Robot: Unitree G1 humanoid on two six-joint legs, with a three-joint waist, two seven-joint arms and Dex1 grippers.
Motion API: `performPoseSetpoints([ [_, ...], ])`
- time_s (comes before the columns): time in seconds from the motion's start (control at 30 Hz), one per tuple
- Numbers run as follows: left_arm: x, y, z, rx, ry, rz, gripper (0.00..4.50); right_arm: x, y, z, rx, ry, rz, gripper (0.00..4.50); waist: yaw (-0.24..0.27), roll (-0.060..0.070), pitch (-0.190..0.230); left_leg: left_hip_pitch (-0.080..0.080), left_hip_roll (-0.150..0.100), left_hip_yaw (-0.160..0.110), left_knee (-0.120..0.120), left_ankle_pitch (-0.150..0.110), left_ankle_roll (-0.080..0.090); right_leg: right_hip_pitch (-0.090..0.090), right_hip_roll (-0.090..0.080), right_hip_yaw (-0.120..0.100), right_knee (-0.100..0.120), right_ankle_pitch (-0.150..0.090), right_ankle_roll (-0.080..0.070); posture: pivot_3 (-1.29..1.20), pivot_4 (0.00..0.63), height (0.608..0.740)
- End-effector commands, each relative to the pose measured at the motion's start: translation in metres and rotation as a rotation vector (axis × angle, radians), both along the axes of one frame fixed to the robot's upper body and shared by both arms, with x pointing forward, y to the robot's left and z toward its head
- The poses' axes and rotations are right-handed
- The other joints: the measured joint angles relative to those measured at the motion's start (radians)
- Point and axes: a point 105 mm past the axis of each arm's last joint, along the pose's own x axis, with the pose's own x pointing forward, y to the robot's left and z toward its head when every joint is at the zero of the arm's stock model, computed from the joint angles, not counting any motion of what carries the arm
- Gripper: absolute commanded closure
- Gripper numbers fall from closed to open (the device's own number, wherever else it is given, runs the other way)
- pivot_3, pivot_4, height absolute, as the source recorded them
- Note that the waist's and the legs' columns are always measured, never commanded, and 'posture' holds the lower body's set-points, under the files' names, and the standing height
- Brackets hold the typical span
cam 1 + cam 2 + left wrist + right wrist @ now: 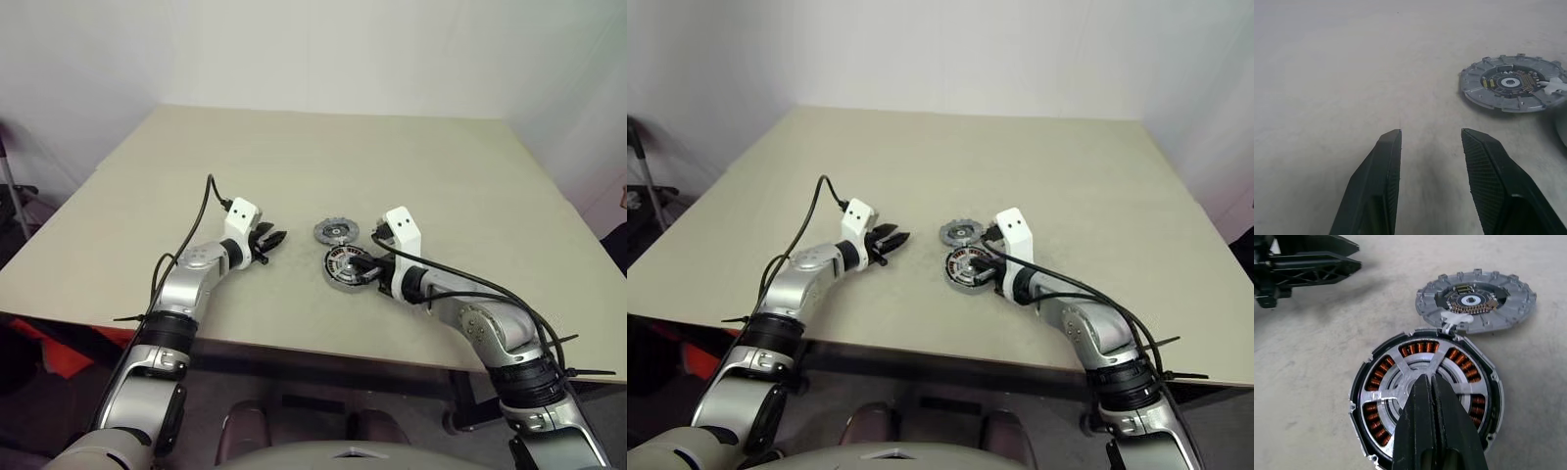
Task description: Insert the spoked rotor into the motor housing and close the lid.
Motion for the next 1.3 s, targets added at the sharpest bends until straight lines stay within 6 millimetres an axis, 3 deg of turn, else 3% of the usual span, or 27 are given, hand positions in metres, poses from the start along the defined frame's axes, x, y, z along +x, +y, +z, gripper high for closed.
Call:
performPoseSetpoints([
  [0.03, 0.004, -0.001, 0.015, -0.005, -0.060, -0.001, 2.43, -0.002, 0.007, 0.023, 0.003, -0.081, 0.042, 4.47, 0.000, 0.000, 0.000, -0.001, 0.000, 0.000, 0.000, 0.000, 0.000, -0.001, 0.000, 0.000, 0.000, 0.001, -0.001, 0.00, 0.000, 0.740],
  [0.2, 0.003, 0.002, 0.014, -0.001, -0.054, 0.002, 2.43, -0.010, 0.015, 0.036, 0.023, -0.108, 0.078, 4.47, 0.001, 0.000, 0.000, -0.005, 0.000, 0.000, -0.002, -0.001, 0.002, -0.005, 0.000, 0.000, -0.001, 0.000, -0.001, 0.00, 0.000, 0.740],
  [0.33, 0.002, 0.002, 0.014, -0.001, -0.053, 0.002, 2.43, -0.014, 0.017, 0.034, 0.030, -0.086, 0.083, 4.47, 0.001, 0.000, 0.000, -0.004, 0.000, 0.000, -0.002, -0.001, 0.001, -0.005, 0.000, 0.000, -0.001, -0.001, 0.000, 0.00, 0.000, 0.740],
  [0.43, 0.002, 0.002, 0.013, -0.001, -0.051, 0.002, 2.43, -0.016, 0.017, 0.013, 0.039, 0.000, 0.072, 4.47, 0.001, 0.000, 0.000, -0.004, 0.000, 0.000, -0.002, -0.001, 0.001, -0.004, 0.000, 0.000, -0.001, -0.003, 0.003, 0.00, 0.000, 0.740],
  [0.5, 0.002, 0.001, 0.013, -0.001, -0.051, 0.000, 2.43, -0.012, 0.007, -0.012, -0.009, 0.062, 0.018, 4.47, 0.000, 0.000, 0.000, -0.004, 0.000, 0.000, -0.002, 0.000, 0.001, -0.004, 0.000, 0.000, -0.001, -0.003, 0.004, 0.00, 0.000, 0.740],
  [0.57, 0.003, 0.001, 0.013, -0.002, -0.052, 0.001, 2.43, -0.008, 0.004, -0.014, -0.011, 0.067, -0.004, 4.47, 0.000, 0.001, 0.000, -0.004, 0.000, 0.000, -0.002, 0.000, 0.001, -0.004, 0.000, 0.000, -0.001, -0.003, 0.003, 0.00, 0.000, 0.740],
  [0.8, 0.004, 0.003, 0.013, -0.003, -0.053, 0.010, 2.43, -0.008, 0.009, 0.024, 0.045, -0.037, 0.054, 4.47, 0.001, 0.001, 0.000, -0.003, 0.000, 0.000, -0.002, 0.000, 0.001, -0.003, -0.001, 0.000, -0.001, -0.004, 0.005, 0.00, 0.000, 0.740],
  [0.9, 0.004, 0.003, 0.013, -0.005, -0.052, 0.011, 2.43, -0.012, 0.015, 0.056, 0.117, -0.128, 0.123, 4.47, 0.001, 0.001, 0.001, -0.004, 0.000, 0.000, -0.002, 0.000, 0.001, -0.004, -0.001, 0.000, -0.001, -0.002, 0.002, 0.00, 0.000, 0.740],
  [0.97, 0.003, 0.002, 0.012, -0.006, -0.052, 0.011, 2.43, -0.011, 0.014, 0.067, 0.129, -0.171, 0.134, 4.47, 0.001, 0.001, 0.000, -0.004, 0.000, 0.000, -0.002, 0.000, 0.001, -0.004, 0.000, 0.000, -0.001, -0.001, 0.000, 0.00, 0.000, 0.740],
  [1.07, 0.003, 0.001, 0.012, -0.008, -0.053, 0.011, 2.43, -0.005, 0.005, 0.070, 0.022, -0.277, 0.135, 4.47, 0.002, 0.001, 0.000, -0.004, 0.000, 0.000, -0.003, 0.000, 0.001, -0.004, 0.000, 0.000, -0.001, -0.001, 0.000, 0.00, 0.000, 0.740],
  [1.13, 0.004, 0.000, 0.012, -0.011, -0.055, 0.011, 2.43, 0.001, -0.013, 0.061, -0.166, -0.367, 0.168, 4.47, 0.003, 0.001, 0.001, -0.004, 0.000, 0.000, -0.003, -0.001, 0.001, -0.004, -0.001, 0.000, -0.002, -0.001, 0.000, 0.00, 0.000, 0.740],
  [1.23, 0.004, 0.000, 0.012, -0.013, -0.055, 0.014, 2.43, 0.002, -0.040, 0.054, -0.460, -0.467, 0.346, 4.47, 0.007, 0.000, 0.001, -0.005, -0.002, 0.000, -0.003, -0.001, 0.001, -0.003, -0.003, 0.000, -0.003, -0.004, 0.005, 0.00, 0.000, 0.740],
  [1.3, 0.004, -0.001, 0.011, -0.014, -0.055, 0.015, 2.43, -0.001, -0.050, 0.059, -0.559, -0.509, 0.481, 4.29, 0.006, 0.001, 0.002, -0.005, -0.001, 0.001, -0.002, -0.001, 0.002, -0.003, -0.004, 0.000, -0.003, -0.005, 0.006, 0.00, 0.000, 0.740],
])
